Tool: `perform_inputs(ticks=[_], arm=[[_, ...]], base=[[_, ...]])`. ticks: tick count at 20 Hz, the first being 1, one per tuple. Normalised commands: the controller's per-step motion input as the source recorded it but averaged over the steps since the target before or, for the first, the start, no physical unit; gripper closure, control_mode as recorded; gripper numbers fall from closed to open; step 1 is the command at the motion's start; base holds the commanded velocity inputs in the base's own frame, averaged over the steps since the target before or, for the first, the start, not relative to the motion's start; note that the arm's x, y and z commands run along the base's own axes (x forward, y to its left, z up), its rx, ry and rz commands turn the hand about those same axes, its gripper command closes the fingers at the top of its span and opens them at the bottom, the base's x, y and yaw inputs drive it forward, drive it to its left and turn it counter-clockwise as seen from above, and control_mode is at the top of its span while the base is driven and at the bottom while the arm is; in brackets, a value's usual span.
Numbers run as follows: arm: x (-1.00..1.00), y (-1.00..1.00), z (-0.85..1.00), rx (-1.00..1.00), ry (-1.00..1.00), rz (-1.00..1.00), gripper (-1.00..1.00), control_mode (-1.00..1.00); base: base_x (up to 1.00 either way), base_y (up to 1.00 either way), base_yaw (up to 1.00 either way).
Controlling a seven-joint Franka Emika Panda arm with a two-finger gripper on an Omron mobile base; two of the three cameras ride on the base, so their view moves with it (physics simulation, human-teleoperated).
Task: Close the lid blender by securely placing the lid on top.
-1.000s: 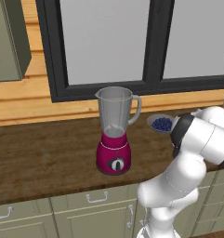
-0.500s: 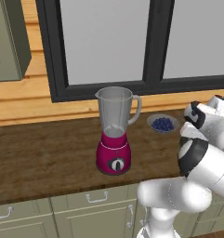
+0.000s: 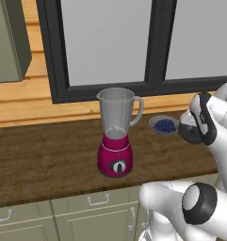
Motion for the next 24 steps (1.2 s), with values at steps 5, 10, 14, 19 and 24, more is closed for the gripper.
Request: perform_inputs(ticks=[5,10,14,19,24], arm=[[-0.04,0.32,1.0,0.0,-0.2,0.0,1.0,-1.0],[-0.25,0.19,1.0,0.0,-0.2,0.0,1.0,-1.0],[-0.44,0.21,0.98,0.0,-0.17,0.0,1.0,-1.0],[-0.43,0.4,0.99,0.0,-0.15,0.0,1.0,-1.0],[-0.16,0.78,0.85,0.0,-0.08,0.0,1.0,-1.0]], base=[[0.0,0.0,0.0],[0.0,0.0,0.0],[0.0,0.0,0.0],[0.0,0.0,0.0],[0.0,0.0,0.0]])
